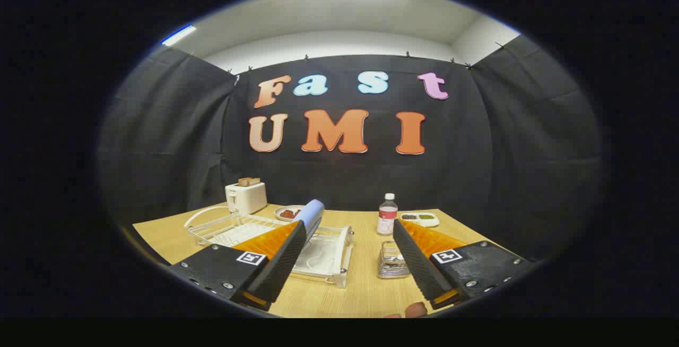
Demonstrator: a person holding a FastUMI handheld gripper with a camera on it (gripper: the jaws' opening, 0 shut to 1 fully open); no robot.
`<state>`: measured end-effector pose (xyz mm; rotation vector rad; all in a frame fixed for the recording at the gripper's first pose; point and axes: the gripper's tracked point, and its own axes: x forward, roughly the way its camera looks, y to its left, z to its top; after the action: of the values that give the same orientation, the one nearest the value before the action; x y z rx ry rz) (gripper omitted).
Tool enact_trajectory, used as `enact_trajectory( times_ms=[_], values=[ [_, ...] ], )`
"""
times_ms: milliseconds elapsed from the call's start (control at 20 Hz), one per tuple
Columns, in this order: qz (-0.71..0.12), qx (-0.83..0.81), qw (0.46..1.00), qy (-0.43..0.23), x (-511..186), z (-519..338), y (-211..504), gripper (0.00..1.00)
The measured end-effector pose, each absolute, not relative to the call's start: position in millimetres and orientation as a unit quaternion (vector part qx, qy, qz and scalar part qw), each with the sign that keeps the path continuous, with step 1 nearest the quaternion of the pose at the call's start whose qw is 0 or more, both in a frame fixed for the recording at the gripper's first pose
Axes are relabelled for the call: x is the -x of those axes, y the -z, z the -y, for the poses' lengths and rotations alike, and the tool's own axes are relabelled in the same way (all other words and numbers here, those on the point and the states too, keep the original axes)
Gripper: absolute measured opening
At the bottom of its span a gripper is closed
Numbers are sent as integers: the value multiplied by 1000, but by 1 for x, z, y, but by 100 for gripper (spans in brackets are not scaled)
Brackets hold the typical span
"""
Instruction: Take the plate from the dish rack, then take the spoon from the basket and place it into the plate.
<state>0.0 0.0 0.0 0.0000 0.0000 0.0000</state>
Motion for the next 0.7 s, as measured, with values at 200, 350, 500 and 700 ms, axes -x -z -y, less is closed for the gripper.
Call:
enact_trajectory(
  times_ms=[200,350,500,700],
  values=[
    [9,-30,999,6,4,11,-9,98],
    [21,-27,999,12,7,15,-15,98],
    [20,-27,999,12,7,13,-12,97],
    [3,-36,999,7,10,7,-4,97]
  ],
)
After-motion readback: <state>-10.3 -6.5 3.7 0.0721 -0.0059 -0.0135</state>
